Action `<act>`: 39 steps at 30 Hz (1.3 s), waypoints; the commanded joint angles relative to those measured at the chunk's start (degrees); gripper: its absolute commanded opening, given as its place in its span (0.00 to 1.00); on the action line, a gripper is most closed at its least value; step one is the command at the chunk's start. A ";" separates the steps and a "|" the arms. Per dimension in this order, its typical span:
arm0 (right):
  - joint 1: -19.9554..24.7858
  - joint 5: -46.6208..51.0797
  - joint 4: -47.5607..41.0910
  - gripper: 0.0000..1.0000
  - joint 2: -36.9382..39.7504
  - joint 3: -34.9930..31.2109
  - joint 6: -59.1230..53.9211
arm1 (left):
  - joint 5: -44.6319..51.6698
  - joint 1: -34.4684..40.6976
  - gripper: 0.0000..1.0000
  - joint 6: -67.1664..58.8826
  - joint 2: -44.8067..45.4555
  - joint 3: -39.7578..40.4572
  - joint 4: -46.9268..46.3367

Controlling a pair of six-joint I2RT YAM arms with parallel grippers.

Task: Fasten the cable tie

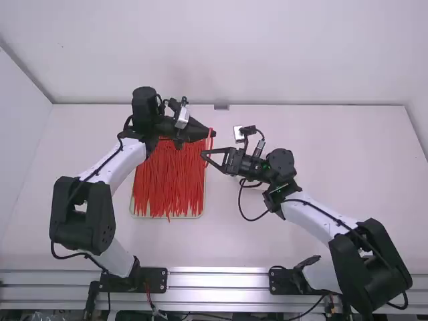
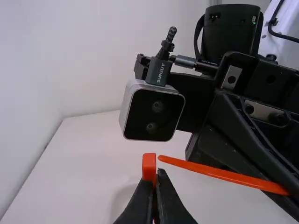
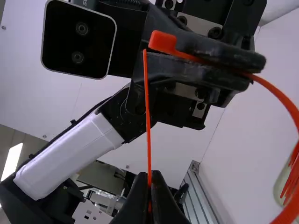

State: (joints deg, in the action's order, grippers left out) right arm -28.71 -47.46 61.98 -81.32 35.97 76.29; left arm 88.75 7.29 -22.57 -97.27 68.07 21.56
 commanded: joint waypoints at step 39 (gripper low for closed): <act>-0.17 -0.02 0.31 0.00 -0.35 -0.33 -0.24 | 1.20 0.22 0.01 5.18 2.25 -2.14 7.89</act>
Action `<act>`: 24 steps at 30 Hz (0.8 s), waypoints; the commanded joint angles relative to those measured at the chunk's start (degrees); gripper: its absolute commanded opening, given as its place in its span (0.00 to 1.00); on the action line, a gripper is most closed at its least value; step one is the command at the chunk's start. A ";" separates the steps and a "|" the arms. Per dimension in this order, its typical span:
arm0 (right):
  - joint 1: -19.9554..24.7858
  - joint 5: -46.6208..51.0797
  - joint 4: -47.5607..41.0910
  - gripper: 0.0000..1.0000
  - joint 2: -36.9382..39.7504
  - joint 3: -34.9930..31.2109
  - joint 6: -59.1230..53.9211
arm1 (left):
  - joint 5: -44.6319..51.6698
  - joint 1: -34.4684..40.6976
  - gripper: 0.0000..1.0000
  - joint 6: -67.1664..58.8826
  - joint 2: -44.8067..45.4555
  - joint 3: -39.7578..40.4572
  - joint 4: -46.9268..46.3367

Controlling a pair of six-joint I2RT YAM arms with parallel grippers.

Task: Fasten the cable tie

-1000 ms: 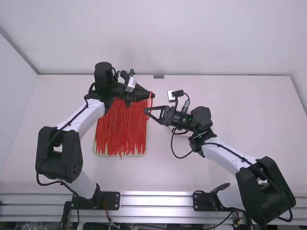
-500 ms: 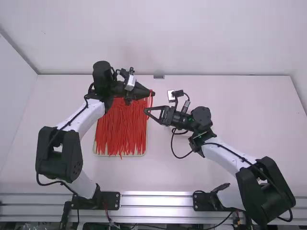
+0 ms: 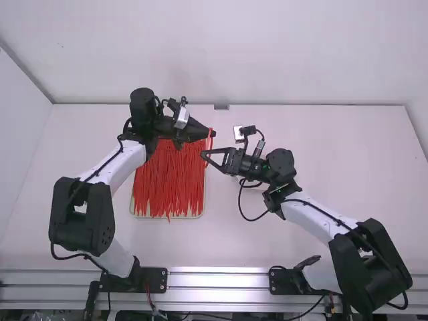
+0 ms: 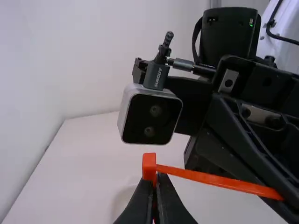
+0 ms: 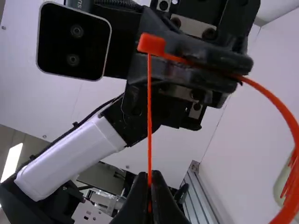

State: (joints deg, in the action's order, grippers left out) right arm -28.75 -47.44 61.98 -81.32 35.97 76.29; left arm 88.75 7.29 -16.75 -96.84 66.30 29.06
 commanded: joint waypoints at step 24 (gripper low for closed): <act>1.81 1.29 0.68 0.00 -0.35 -0.33 0.07 | 1.22 0.22 0.02 -0.66 1.92 -2.25 0.42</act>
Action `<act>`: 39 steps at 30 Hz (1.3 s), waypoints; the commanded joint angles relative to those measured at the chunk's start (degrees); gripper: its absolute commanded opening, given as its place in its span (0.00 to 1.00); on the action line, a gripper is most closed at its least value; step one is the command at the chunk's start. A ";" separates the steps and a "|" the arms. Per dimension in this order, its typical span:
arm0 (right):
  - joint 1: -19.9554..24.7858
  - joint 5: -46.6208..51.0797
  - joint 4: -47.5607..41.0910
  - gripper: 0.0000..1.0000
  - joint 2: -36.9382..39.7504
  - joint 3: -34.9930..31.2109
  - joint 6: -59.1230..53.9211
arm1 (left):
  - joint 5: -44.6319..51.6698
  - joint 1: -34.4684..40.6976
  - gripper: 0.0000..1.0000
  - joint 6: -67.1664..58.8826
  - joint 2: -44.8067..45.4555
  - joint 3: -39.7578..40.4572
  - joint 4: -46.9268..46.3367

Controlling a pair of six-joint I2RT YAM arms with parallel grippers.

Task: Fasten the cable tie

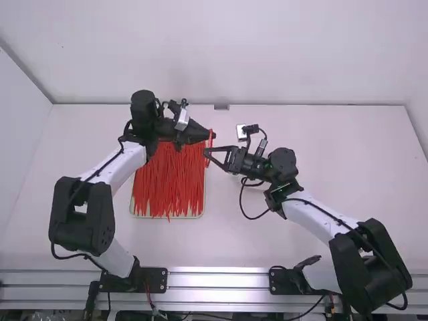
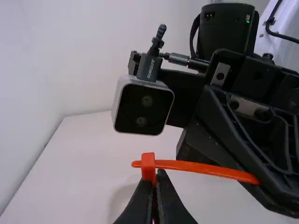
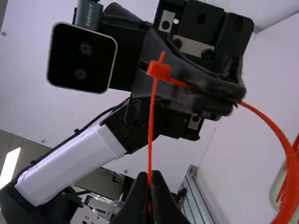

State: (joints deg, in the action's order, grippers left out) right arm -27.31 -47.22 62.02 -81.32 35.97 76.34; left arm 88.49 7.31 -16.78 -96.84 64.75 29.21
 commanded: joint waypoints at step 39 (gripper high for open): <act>3.89 1.44 0.28 0.00 -0.35 1.25 -0.74 | 1.46 1.49 0.01 -2.25 15.56 -10.82 5.84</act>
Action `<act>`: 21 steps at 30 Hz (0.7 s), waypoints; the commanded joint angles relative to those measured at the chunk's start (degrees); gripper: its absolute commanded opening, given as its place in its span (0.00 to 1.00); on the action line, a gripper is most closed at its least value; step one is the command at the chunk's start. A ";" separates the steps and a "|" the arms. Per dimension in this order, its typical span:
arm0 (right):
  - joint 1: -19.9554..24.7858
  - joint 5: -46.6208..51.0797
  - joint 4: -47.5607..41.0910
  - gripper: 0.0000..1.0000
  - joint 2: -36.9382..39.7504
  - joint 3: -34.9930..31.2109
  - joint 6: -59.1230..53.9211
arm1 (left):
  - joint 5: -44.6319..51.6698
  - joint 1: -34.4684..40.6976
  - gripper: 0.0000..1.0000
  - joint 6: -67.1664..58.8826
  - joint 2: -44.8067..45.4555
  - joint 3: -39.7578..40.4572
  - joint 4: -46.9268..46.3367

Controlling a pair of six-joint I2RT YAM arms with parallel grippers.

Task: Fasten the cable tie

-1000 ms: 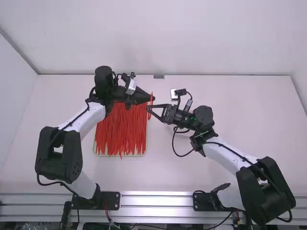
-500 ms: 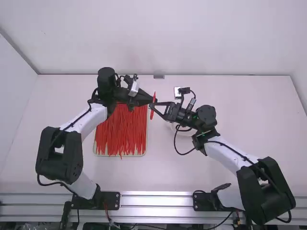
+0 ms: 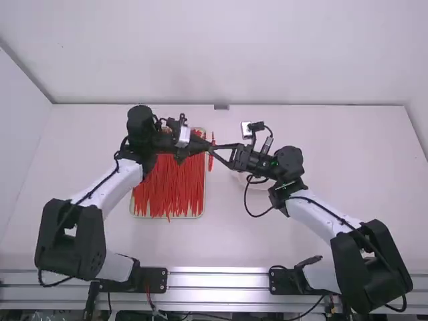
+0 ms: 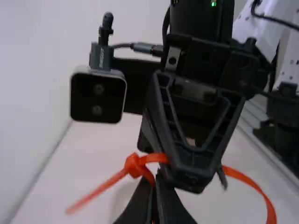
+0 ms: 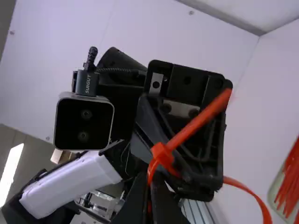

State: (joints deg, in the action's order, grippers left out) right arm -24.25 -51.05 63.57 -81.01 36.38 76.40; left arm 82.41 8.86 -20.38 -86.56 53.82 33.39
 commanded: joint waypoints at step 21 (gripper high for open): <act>-1.25 -0.37 6.78 0.11 -0.66 0.83 1.42 | 7.34 -5.99 0.01 12.02 9.55 0.11 3.58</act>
State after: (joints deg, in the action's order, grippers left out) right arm -25.91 -52.25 69.97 -80.88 37.60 77.12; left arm 85.36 4.10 -9.76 -80.05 53.36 36.56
